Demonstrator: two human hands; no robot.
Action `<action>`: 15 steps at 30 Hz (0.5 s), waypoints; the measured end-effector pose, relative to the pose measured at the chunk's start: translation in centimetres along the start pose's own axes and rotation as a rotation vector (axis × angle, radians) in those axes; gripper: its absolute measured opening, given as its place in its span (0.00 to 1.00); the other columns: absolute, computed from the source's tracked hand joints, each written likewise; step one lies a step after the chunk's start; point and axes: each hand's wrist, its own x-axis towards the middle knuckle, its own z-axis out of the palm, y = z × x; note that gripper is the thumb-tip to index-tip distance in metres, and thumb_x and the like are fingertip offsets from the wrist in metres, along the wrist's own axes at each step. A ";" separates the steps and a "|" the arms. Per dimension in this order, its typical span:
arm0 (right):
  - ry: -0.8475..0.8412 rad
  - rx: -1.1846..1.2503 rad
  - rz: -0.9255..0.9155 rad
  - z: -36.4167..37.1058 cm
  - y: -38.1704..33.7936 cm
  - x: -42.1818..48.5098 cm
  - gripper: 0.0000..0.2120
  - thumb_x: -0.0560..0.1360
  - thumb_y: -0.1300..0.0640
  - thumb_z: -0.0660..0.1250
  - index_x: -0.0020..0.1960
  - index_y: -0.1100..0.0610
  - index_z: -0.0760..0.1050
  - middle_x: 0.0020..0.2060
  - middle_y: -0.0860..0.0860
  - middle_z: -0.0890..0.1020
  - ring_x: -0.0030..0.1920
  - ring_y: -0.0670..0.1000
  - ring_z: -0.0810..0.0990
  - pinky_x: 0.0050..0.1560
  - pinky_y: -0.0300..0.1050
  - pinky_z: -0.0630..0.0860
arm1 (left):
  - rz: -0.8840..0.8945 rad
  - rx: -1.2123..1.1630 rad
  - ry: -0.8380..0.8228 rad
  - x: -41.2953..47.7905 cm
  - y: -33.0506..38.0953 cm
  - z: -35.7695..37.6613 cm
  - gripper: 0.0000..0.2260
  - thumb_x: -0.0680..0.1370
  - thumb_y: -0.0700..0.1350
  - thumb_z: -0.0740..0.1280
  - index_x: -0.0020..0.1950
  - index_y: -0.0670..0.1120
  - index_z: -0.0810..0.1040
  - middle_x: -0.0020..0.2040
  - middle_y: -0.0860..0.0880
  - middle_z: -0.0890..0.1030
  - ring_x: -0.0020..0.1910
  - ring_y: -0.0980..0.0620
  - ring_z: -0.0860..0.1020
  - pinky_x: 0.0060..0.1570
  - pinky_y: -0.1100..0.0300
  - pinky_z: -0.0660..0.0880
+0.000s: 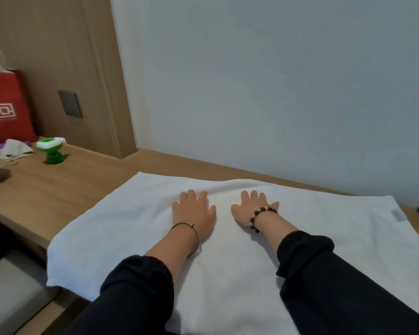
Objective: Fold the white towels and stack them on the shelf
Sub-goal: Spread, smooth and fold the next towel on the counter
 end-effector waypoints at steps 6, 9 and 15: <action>0.064 0.061 -0.032 1.1 -3.1 1.3 0.30 0.78 0.42 0.43 0.78 0.49 0.45 0.78 0.53 0.45 0.77 0.55 0.44 0.72 0.64 0.42 | -0.115 -0.037 -0.181 5.9 -4.5 -0.6 0.21 0.82 0.52 0.47 0.76 0.57 0.53 0.77 0.51 0.56 0.76 0.47 0.51 0.70 0.41 0.49; 0.102 0.044 -0.053 2.4 -3.0 2.3 0.30 0.78 0.40 0.41 0.78 0.46 0.42 0.78 0.52 0.41 0.77 0.54 0.39 0.72 0.65 0.38 | -0.211 -0.035 -0.388 7.6 -7.2 0.3 0.26 0.78 0.64 0.43 0.76 0.62 0.44 0.78 0.54 0.43 0.77 0.47 0.41 0.69 0.35 0.41; 0.070 0.006 -0.044 2.0 -3.5 3.6 0.33 0.76 0.33 0.41 0.77 0.43 0.40 0.77 0.52 0.39 0.77 0.56 0.38 0.69 0.71 0.38 | -0.197 0.015 -0.436 11.0 -8.5 0.8 0.32 0.72 0.74 0.42 0.75 0.67 0.44 0.78 0.56 0.40 0.76 0.46 0.38 0.66 0.30 0.39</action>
